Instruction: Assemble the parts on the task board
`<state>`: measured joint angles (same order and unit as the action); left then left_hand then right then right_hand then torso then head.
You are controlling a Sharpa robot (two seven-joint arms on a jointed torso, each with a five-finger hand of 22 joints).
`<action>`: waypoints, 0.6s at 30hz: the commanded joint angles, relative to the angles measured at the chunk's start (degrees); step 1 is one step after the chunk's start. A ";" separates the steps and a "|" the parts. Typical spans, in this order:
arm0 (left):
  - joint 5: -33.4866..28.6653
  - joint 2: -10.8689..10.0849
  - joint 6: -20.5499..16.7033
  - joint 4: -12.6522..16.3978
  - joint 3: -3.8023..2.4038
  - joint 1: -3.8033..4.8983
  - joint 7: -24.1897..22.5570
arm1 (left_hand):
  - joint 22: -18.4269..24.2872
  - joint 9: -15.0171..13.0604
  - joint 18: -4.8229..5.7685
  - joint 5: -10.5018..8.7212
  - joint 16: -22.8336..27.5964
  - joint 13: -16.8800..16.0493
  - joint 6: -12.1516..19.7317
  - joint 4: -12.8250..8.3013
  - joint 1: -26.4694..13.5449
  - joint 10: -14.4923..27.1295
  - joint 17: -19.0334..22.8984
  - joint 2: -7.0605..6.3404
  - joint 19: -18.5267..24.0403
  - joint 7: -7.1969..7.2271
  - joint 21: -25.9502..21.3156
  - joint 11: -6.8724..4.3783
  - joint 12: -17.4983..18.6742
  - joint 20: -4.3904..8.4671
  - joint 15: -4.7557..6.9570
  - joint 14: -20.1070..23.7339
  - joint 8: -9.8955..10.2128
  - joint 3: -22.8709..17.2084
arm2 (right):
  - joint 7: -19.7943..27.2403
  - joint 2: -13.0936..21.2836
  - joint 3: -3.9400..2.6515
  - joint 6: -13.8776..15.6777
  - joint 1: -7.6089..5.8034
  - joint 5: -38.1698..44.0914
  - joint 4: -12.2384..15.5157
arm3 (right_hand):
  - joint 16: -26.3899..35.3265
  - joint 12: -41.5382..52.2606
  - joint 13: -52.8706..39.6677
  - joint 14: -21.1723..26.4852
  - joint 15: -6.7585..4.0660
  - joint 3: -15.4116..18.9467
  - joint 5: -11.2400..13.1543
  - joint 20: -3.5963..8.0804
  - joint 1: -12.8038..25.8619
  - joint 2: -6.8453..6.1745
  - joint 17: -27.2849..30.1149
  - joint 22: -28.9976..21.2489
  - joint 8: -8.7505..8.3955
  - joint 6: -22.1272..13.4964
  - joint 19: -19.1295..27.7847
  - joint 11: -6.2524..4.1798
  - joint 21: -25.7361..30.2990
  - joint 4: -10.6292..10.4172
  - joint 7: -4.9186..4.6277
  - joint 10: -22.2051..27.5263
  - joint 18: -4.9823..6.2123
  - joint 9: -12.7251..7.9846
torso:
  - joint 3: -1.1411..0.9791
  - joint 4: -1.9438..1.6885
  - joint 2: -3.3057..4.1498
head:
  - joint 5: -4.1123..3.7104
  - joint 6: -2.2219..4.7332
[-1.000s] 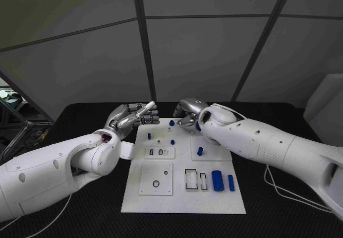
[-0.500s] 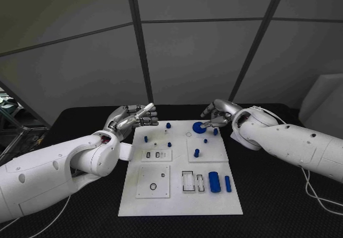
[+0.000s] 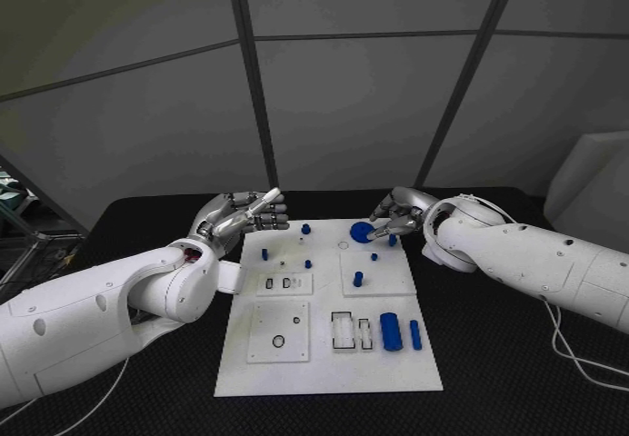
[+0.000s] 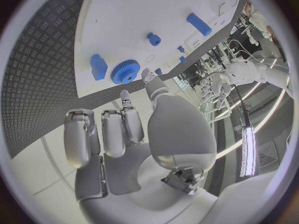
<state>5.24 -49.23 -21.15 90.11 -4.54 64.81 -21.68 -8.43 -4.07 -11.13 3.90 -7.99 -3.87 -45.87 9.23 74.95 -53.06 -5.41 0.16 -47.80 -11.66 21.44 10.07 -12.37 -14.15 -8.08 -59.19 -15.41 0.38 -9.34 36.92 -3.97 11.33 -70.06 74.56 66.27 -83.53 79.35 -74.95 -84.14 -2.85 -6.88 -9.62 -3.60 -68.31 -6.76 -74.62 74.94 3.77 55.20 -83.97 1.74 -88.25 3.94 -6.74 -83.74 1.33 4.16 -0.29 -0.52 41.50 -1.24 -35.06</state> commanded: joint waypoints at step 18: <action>0.27 0.44 1.04 -0.48 -0.05 0.07 -0.04 | 0.07 0.08 0.78 -0.20 0.22 0.07 -0.37 -0.24 -0.10 -0.06 -0.01 0.49 -0.10 -0.80 0.07 0.23 0.19 -0.07 -0.15 0.37 0.39 0.19 | -2.27 -4.39 -0.03 -0.73 -0.12 1.74 -4.91 | -1.26 3.64 -6.95 -3.47 0.67 0.27 -0.90 -0.63 -0.80 0.78 -2.51 12.77 -0.08 -0.56 -4.72 0.33 -0.86 -1.25 -0.17 -2.32 -0.81 0.05 | 0.04 -0.03 0.01 | 0.28 -0.19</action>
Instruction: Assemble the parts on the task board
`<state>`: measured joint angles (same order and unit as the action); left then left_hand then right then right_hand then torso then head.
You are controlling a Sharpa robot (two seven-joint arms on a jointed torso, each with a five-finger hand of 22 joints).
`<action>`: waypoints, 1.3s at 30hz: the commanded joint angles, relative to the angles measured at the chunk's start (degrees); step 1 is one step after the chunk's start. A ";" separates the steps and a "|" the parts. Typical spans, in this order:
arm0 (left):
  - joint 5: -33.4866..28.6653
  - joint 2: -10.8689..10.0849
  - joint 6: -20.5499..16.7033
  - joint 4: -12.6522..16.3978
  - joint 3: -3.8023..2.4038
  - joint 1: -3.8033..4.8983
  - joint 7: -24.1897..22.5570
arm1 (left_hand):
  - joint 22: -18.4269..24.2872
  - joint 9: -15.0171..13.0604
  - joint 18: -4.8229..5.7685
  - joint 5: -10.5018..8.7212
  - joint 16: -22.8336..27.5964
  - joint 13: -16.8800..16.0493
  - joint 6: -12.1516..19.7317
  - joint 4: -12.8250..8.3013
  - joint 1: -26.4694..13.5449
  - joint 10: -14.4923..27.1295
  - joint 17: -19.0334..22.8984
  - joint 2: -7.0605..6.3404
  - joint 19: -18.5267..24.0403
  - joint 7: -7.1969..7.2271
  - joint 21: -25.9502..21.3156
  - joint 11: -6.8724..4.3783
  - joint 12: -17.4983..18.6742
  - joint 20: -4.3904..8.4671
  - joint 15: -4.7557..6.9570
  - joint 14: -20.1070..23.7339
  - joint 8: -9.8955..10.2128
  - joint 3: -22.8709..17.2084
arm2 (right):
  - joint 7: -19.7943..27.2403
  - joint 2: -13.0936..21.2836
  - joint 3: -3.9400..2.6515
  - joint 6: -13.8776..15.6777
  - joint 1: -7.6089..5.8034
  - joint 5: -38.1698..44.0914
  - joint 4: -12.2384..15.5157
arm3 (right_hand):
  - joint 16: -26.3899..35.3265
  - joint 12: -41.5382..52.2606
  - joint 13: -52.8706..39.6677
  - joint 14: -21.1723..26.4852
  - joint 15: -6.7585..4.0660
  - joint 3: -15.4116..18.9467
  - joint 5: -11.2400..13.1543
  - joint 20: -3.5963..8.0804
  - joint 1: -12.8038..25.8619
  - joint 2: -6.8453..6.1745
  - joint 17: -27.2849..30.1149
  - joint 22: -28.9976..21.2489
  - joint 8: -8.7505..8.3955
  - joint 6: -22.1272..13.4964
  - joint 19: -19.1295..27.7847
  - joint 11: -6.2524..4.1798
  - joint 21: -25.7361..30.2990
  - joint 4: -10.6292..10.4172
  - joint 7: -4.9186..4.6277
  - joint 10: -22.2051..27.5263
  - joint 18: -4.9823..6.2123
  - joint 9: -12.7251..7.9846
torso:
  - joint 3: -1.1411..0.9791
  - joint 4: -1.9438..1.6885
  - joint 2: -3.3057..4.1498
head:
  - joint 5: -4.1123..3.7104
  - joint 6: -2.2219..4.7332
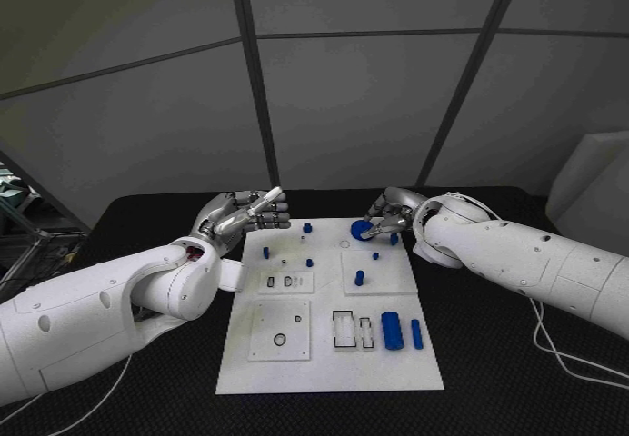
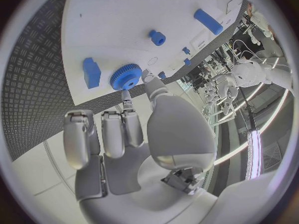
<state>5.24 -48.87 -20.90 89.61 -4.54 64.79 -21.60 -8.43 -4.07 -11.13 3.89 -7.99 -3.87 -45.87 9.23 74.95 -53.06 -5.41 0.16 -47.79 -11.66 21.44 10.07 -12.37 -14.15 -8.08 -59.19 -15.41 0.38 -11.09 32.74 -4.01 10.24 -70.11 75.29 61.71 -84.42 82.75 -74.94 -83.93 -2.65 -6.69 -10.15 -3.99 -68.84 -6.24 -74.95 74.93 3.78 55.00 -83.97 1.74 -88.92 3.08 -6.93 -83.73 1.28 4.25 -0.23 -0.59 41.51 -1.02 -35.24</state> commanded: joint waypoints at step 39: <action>0.26 0.39 1.44 -0.64 -0.06 0.08 0.27 | 0.11 0.09 0.78 -0.18 0.30 0.07 -0.38 -0.33 -0.03 -0.08 -0.03 0.54 -0.11 -0.76 0.07 0.22 0.26 -0.08 -0.15 0.34 0.44 0.21 | 0.35 -2.09 0.00 6.41 -0.07 4.04 -2.70 | -0.76 1.31 -8.18 -3.74 0.66 0.28 -0.28 -0.43 -0.60 0.28 -2.91 14.51 -0.14 -0.74 -5.71 0.54 -0.87 -0.40 -0.17 -2.71 -1.15 -0.09 | -0.12 0.03 0.03 | 0.29 -0.23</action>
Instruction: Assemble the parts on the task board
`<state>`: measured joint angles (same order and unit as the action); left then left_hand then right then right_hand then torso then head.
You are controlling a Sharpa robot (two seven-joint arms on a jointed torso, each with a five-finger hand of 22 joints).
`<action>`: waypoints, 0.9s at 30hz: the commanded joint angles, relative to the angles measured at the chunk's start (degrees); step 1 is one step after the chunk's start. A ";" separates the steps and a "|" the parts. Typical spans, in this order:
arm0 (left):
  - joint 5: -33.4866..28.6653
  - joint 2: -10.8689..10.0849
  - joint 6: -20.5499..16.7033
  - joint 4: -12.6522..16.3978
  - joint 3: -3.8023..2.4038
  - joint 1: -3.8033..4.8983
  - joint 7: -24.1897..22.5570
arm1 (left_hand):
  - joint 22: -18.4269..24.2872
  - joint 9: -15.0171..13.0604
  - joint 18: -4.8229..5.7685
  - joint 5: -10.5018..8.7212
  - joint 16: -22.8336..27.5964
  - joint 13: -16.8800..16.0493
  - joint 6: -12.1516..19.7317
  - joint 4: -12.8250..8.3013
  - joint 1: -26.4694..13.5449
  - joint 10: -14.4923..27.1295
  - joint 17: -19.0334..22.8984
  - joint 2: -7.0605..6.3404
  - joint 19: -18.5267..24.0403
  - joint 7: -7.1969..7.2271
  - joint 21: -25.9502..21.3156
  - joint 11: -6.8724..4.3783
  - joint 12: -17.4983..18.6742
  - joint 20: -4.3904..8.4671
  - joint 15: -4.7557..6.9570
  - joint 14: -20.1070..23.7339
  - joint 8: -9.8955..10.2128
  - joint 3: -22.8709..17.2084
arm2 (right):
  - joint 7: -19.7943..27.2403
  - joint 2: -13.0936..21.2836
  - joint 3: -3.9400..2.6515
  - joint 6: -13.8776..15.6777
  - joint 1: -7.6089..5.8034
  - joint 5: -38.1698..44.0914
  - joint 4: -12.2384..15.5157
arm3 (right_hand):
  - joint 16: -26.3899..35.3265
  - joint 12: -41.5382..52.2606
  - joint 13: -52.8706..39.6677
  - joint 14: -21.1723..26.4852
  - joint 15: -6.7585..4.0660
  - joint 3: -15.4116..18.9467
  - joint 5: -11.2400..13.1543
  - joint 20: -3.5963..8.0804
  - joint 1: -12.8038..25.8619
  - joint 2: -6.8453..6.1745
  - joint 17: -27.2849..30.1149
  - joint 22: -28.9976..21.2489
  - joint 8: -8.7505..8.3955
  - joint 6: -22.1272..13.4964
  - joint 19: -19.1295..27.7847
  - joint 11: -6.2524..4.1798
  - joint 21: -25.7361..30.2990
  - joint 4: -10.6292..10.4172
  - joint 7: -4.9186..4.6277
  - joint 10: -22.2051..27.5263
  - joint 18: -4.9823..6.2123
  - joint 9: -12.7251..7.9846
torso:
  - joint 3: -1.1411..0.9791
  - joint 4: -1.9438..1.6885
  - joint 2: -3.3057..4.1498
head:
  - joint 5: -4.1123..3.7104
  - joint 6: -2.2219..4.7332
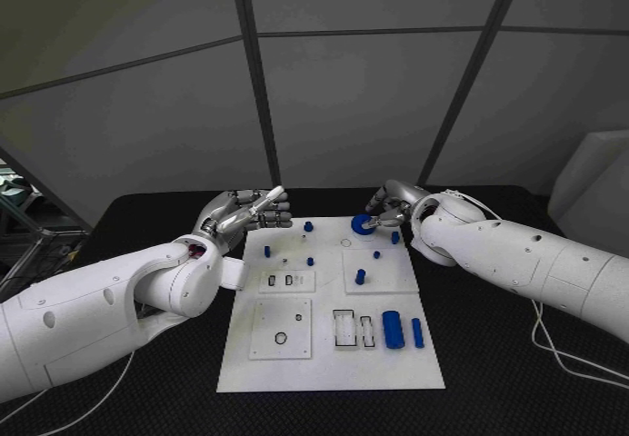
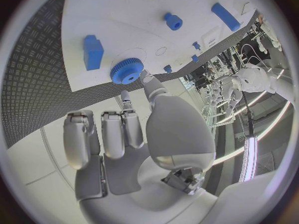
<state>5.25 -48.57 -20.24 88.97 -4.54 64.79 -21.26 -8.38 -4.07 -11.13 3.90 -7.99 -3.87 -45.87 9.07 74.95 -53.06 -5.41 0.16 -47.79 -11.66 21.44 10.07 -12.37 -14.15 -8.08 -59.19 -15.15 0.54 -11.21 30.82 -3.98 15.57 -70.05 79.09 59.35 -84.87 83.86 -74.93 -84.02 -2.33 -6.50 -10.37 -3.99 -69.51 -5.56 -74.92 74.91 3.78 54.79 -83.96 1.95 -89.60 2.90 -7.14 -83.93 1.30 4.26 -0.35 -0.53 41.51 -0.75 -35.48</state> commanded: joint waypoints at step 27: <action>0.26 0.40 0.91 -0.36 -0.06 0.08 0.24 | 0.09 0.10 0.77 -0.18 0.38 0.07 -0.37 -0.23 -0.01 -0.10 -0.04 0.60 -0.11 -0.72 0.05 0.21 0.32 -0.09 -0.16 0.34 0.24 0.06 | -0.22 -3.29 -0.03 -6.84 -0.15 -0.87 -4.48 | -0.50 0.65 -8.74 -3.66 0.45 -0.25 -0.29 -0.60 0.27 1.11 -3.34 14.75 0.37 0.15 -5.83 0.37 -0.26 -1.27 0.07 -2.62 -1.22 0.12 | -0.06 0.03 0.03 | 0.26 -0.12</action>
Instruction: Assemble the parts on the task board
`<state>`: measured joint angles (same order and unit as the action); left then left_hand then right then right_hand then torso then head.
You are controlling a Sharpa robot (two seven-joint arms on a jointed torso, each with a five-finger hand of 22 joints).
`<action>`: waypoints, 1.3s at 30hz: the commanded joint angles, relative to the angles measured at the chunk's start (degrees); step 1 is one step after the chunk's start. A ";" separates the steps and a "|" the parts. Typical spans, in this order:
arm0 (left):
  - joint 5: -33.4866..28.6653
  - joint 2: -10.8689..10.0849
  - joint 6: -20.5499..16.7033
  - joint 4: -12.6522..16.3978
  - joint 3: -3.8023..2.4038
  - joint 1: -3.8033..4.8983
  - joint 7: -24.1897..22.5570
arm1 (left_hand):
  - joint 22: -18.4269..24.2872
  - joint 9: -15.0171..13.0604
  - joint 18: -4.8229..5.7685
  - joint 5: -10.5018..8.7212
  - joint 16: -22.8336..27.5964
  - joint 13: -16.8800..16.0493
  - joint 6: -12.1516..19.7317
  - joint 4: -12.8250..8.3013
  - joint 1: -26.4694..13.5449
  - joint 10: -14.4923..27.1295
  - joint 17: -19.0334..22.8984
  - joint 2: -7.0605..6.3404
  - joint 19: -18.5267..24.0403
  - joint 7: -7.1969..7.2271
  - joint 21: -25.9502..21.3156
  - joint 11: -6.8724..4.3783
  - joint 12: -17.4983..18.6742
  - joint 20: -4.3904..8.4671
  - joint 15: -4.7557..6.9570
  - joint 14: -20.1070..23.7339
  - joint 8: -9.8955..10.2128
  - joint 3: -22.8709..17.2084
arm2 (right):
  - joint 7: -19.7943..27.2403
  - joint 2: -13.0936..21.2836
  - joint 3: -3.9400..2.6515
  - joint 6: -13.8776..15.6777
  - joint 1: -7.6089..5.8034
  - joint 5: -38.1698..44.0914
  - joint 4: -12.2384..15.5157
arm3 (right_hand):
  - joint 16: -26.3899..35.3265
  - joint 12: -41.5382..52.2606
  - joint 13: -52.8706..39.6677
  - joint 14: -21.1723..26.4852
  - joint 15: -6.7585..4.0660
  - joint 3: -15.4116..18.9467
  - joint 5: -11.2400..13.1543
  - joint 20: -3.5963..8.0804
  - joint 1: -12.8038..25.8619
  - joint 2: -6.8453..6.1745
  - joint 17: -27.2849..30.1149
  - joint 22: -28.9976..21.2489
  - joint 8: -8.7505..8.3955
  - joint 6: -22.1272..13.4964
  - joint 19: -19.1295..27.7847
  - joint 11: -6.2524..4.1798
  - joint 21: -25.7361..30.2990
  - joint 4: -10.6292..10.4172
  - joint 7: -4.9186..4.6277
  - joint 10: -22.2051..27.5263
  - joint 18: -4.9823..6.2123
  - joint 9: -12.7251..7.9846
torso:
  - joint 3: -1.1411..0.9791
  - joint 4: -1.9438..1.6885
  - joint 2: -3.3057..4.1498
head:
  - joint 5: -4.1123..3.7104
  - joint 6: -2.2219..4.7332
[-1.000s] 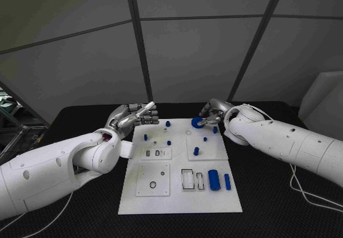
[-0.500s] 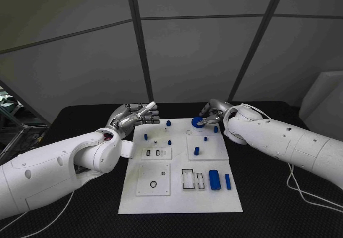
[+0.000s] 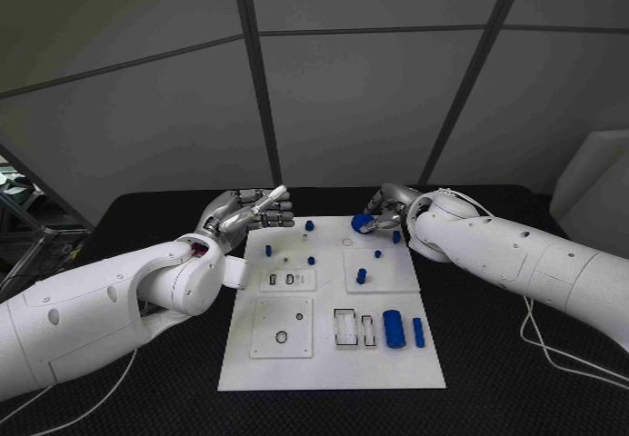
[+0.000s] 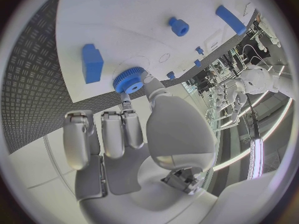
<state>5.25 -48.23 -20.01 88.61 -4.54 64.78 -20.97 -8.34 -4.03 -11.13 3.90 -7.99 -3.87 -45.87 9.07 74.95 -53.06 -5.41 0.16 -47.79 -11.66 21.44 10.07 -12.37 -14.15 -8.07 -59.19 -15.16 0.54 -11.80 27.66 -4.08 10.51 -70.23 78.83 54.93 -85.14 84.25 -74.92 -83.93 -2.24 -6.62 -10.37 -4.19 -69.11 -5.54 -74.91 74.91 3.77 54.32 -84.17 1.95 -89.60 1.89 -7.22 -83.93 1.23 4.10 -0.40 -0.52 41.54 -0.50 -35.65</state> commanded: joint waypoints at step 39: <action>0.26 -0.98 0.60 -0.58 -0.07 0.10 0.00 | 0.15 0.07 0.76 -0.31 0.64 0.08 -0.39 -0.48 0.23 -0.04 -0.07 1.00 -0.10 -0.71 0.02 0.18 0.57 -0.11 -0.17 0.35 0.40 -0.02 | 2.78 -1.43 0.10 11.09 0.07 13.08 11.71 | -0.58 0.74 -9.54 -3.91 -1.82 -7.27 -0.19 1.75 -2.46 5.29 -4.43 15.09 1.76 11.31 -5.83 -2.17 -0.40 6.90 2.93 -3.02 -1.23 3.31 | -0.01 -0.20 0.04 | 0.54 -0.07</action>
<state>5.26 -49.19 -19.85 88.05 -4.54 64.78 -20.61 -8.25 -4.04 -11.13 3.90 -7.67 -3.86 -45.87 9.07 75.26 -53.06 -5.41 0.47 -47.80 -11.66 21.44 10.07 -12.09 -14.15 -8.07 -59.19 -14.96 0.54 -9.30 26.42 -3.97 19.75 -70.01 88.08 66.47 -85.53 84.76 -74.92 -84.03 -3.80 -13.94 -10.66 -2.53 -72.04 -0.29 -74.90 74.90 5.75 61.09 -83.95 0.09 -89.82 8.50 -6.24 -83.93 0.40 1.61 -0.41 -0.63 41.54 -0.02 -35.66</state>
